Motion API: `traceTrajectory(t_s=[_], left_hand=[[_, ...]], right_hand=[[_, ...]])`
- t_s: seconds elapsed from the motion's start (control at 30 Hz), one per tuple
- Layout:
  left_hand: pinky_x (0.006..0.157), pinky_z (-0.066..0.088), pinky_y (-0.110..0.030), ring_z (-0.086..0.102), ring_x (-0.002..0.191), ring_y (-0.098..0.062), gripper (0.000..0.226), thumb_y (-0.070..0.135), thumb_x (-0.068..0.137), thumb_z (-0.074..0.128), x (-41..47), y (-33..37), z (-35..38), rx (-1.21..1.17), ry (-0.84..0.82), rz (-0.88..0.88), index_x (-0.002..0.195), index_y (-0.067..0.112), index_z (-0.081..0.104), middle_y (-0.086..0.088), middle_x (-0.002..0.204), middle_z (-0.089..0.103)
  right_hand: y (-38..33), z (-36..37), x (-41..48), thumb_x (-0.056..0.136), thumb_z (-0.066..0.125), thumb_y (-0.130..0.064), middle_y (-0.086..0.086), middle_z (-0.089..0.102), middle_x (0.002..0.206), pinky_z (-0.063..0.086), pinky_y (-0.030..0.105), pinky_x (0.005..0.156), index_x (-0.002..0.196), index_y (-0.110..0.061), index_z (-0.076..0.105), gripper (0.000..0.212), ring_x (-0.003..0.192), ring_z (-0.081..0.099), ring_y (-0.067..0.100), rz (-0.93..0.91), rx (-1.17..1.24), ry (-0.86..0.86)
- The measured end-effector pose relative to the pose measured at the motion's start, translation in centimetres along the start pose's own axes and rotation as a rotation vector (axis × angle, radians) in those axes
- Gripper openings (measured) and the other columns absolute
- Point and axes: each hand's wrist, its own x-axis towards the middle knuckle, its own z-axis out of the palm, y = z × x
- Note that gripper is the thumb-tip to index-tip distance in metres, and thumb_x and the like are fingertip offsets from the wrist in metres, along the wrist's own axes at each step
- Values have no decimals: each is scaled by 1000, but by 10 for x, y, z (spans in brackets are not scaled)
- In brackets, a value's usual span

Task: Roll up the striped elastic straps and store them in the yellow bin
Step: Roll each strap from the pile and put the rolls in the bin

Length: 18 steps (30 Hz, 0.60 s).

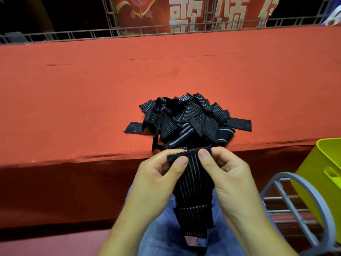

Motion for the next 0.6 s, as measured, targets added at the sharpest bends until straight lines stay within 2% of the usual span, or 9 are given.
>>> traceTrajectory(t_s=[0.1,0.27,0.4,0.5,0.6], left_hand=[[70,50,-13,69,79,0,20,30,94,61,2,-2,-1,2,38,-7,97,21,78,7,88,79],[70,55,-26,70,78,-9,20,35,96,61,4,-7,-2,3,119,-45,92,24,77,0,85,78],[84,59,-26,75,95,-12,15,25,95,65,3,-7,-2,-21,87,-49,105,22,76,2,100,80],[84,60,-26,76,95,-12,16,12,96,68,3,-5,-3,-39,63,-63,108,20,76,2,100,80],[82,60,-25,76,94,-12,18,11,96,68,6,-5,-4,-49,97,-55,110,20,74,0,98,80]], right_hand=[[1,0,0,84,75,-35,13,77,82,56,23,67,87,-10,79,26,75,69,14,14,-13,-27],[3,-3,-3,83,75,-33,11,81,89,57,22,68,94,-14,83,23,78,74,14,84,-38,-98],[5,-7,-3,86,74,-30,11,80,84,55,21,65,90,-12,82,20,73,72,13,59,-60,-67],[5,-10,-2,87,73,-30,12,80,88,58,23,68,93,-12,82,21,77,74,15,73,-35,-74],[6,-10,-1,93,71,-22,1,78,79,52,14,62,97,-8,81,17,69,69,4,90,-37,-118]])
